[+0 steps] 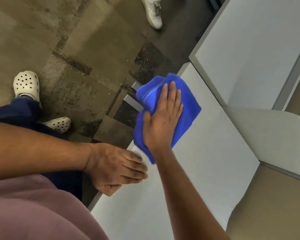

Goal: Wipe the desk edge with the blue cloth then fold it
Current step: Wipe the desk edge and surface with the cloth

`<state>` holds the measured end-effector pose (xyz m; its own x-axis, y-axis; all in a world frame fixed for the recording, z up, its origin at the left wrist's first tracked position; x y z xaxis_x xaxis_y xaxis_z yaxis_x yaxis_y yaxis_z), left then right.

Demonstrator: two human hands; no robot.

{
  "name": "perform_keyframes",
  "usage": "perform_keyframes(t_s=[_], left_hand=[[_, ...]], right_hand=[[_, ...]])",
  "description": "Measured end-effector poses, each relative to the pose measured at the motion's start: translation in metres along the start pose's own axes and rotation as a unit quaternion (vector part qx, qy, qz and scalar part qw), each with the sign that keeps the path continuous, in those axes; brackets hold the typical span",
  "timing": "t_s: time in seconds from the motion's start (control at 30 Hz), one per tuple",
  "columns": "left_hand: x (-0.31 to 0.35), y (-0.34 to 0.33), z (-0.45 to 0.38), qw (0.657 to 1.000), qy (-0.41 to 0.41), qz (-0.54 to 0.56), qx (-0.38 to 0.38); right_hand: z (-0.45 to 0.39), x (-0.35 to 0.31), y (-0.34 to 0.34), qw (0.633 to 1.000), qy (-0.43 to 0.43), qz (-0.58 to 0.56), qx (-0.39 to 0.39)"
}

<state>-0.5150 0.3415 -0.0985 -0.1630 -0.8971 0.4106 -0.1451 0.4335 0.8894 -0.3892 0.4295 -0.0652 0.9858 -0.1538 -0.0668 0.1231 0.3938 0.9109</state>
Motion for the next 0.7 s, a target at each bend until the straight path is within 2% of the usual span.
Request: perform_keyframes(t_s=[0.13,0.2,0.3,0.43,0.57,0.7], left_hand=[[0.000,-0.003,-0.005,1.000,-0.008,-0.016,0.023],[-0.001,-0.004,-0.005,0.999,-0.007,-0.022,0.032],[0.000,-0.006,-0.004,0.999,-0.017,-0.016,0.033],[0.003,-0.006,-0.002,1.000,-0.007,0.001,0.002],[0.005,0.001,-0.002,0.999,0.008,-0.025,-0.024],[0.019,0.010,0.008,0.997,0.020,-0.027,-0.065]], right_hand=[[-0.067,0.016,0.040,0.999,0.006,-0.023,0.022],[-0.093,0.026,0.057,0.996,0.013,-0.067,0.060],[-0.098,0.047,0.063,0.988,0.009,-0.110,0.108],[-0.082,0.078,0.057,0.969,-0.048,-0.177,0.164],[-0.069,0.062,0.040,0.977,-0.130,-0.106,0.129],[-0.026,0.033,0.012,0.994,-0.070,-0.028,0.080]])
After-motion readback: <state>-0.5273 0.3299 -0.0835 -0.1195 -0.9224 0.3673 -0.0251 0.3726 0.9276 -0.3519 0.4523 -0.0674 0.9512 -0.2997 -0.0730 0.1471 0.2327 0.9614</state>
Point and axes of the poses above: each hand's wrist, its own z-axis away from the middle knuckle, its own y-axis out of the back of the hand, x = y × z, the point moved 3 cm from there along -z, towards the middle knuckle, and after that the axes turned 12 degrees about -x, right-handed, at the moved point
